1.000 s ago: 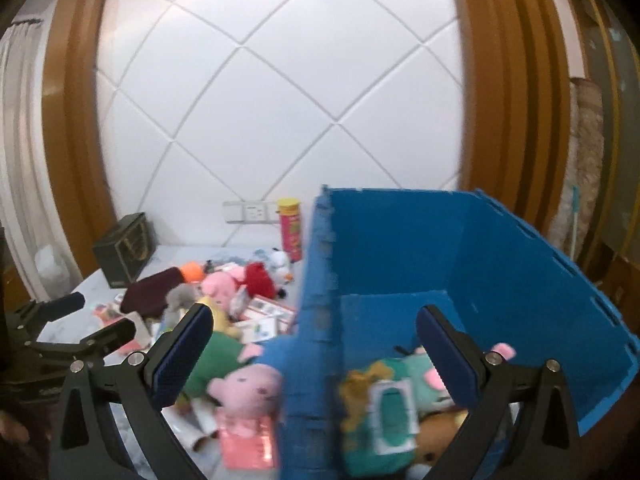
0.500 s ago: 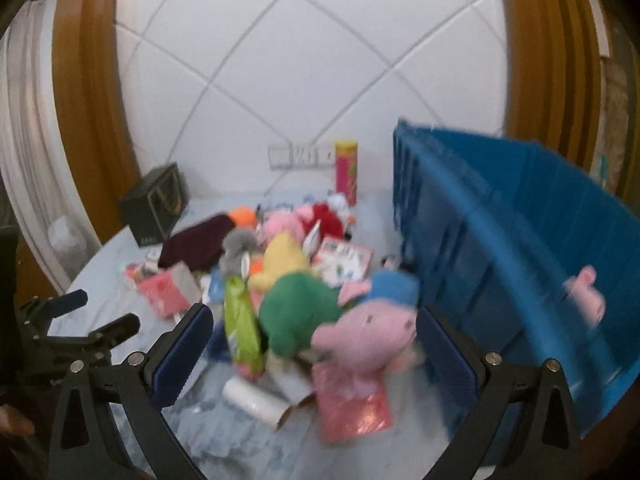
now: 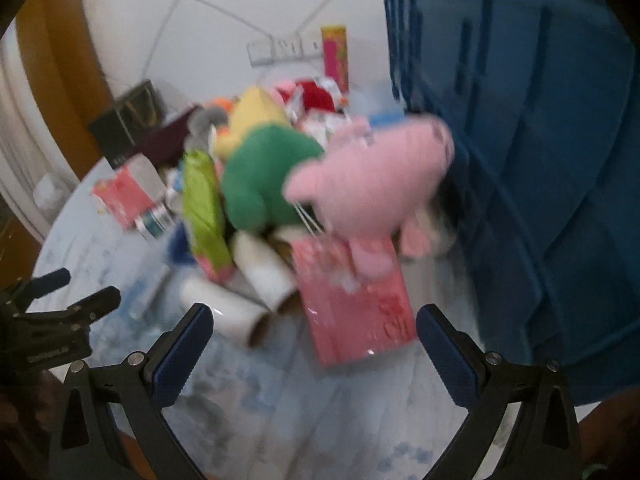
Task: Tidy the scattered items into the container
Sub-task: 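Move both grippers back over the pile toward the pink tissue pack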
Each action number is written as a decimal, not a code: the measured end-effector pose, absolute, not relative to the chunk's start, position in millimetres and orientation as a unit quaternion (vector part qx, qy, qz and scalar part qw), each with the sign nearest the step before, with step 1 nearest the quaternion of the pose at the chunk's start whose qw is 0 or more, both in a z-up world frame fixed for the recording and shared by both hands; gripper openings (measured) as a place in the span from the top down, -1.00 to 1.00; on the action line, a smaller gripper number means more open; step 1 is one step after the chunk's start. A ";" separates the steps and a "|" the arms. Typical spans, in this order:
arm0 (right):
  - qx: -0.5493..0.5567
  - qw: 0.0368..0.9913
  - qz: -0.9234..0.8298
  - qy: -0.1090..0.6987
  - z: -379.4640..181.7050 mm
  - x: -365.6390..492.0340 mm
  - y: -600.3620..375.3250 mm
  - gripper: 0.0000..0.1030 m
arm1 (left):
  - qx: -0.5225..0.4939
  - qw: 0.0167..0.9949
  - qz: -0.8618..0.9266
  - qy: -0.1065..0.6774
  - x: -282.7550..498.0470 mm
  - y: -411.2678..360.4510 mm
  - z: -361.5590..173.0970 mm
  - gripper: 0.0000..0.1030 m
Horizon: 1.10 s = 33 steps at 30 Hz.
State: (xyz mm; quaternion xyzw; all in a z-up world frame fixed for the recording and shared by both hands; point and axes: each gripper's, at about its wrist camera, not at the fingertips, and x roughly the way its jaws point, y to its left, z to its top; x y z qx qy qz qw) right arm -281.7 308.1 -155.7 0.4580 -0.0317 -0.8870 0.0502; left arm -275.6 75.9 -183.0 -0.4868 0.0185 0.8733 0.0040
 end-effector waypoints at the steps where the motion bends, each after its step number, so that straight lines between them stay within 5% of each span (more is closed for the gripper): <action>1: 0.465 0.050 -0.884 -0.032 -163.0 -283.0 311.9 -0.99 | -0.491 0.006 0.871 0.018 -275.8 81.5 -189.7 -0.95; 17: 0.441 0.074 -0.895 0.007 -203.7 -286.8 323.9 -1.00 | -0.479 0.042 0.876 0.047 -282.7 154.8 -262.1 -0.95; 33: 0.477 -0.001 -0.878 -0.037 -246.9 -316.9 313.5 -0.99 | -0.504 -0.025 0.859 0.079 -279.1 30.5 -247.0 -0.95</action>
